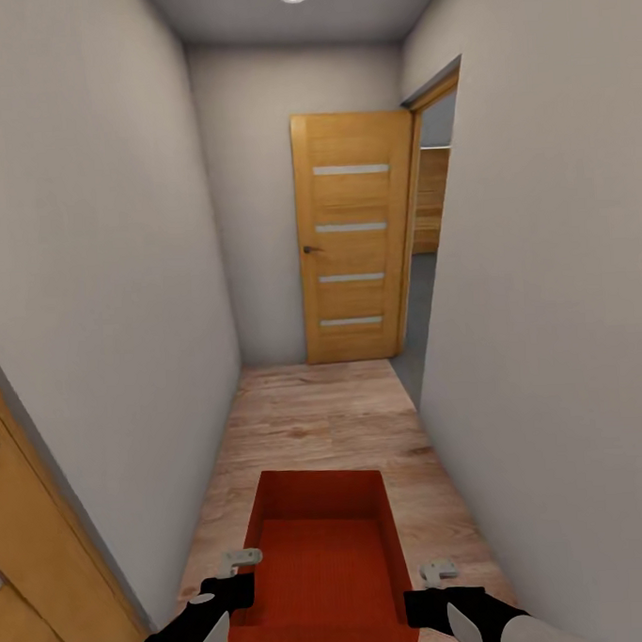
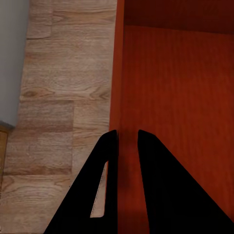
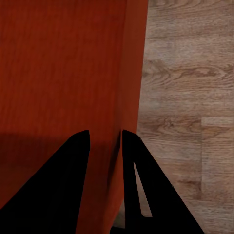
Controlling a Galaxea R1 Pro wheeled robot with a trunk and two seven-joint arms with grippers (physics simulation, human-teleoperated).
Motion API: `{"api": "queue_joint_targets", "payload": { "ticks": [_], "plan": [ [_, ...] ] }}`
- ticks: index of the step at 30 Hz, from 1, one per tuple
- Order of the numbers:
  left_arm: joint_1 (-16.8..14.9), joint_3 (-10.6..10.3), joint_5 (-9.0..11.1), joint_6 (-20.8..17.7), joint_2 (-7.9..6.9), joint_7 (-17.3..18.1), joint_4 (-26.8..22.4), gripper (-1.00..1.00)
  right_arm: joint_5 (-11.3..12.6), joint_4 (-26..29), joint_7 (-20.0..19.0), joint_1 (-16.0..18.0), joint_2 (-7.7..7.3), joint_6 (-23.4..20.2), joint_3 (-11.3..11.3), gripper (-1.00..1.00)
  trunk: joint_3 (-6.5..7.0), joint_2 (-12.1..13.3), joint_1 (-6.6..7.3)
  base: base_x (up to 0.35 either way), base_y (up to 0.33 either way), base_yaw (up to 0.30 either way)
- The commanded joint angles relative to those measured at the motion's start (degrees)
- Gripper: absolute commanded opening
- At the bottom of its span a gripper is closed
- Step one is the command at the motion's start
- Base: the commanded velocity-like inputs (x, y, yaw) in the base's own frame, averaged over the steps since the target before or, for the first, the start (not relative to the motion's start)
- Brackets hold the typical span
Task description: Move the two storage containers from the living room to the garage. In the garage, place one container on the floor and stack the other container on top of it (either order is fine).
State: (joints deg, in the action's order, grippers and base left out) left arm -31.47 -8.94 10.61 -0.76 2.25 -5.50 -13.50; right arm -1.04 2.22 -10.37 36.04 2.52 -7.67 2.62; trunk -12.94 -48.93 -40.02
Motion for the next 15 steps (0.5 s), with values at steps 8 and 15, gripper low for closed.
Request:
{"api": "queue_joint_targets", "payload": {
  "ticks": [8,15],
  "plan": [
    [0.0,-1.6,1.3,-0.1,-0.05,1.5,0.1,-1.0,-0.2,3.5,-0.3,0.1,-1.67,1.6,1.1,-1.0,-0.08,-0.1,-0.04,0.34,0.117,0.0],
    [0.0,-1.6,1.3,-0.1,-0.06,1.5,0.1,-1.0,-0.2,3.5,-0.3,0.1,-1.67,1.6,1.1,-1.0,-0.08,-0.1,-0.04,0.34,0.114,0.0]
  ]
}}
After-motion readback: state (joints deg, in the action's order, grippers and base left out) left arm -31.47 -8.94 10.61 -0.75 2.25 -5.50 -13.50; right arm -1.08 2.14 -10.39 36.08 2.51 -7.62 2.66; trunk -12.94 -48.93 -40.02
